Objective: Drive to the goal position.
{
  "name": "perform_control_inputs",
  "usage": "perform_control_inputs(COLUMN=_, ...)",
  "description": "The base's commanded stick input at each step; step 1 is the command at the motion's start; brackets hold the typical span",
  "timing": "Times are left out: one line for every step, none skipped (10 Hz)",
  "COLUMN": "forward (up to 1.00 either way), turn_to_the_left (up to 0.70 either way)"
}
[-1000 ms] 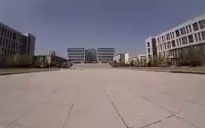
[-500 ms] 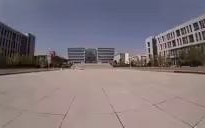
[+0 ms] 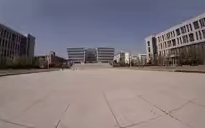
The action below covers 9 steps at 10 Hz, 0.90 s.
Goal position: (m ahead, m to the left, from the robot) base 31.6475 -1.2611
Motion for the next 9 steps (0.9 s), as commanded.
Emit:
perform_control_inputs(forward=0.70, turn_to_the_left=0.00)
perform_control_inputs(forward=0.70, turn_to_the_left=0.00)
perform_control_inputs(forward=0.70, turn_to_the_left=0.00)
perform_control_inputs(forward=0.70, turn_to_the_left=0.00)
perform_control_inputs(forward=0.70, turn_to_the_left=0.00)
perform_control_inputs(forward=0.70, turn_to_the_left=0.00)
perform_control_inputs(forward=0.70, turn_to_the_left=0.00)
perform_control_inputs(forward=0.70, turn_to_the_left=0.00)
perform_control_inputs(forward=0.70, turn_to_the_left=0.00)
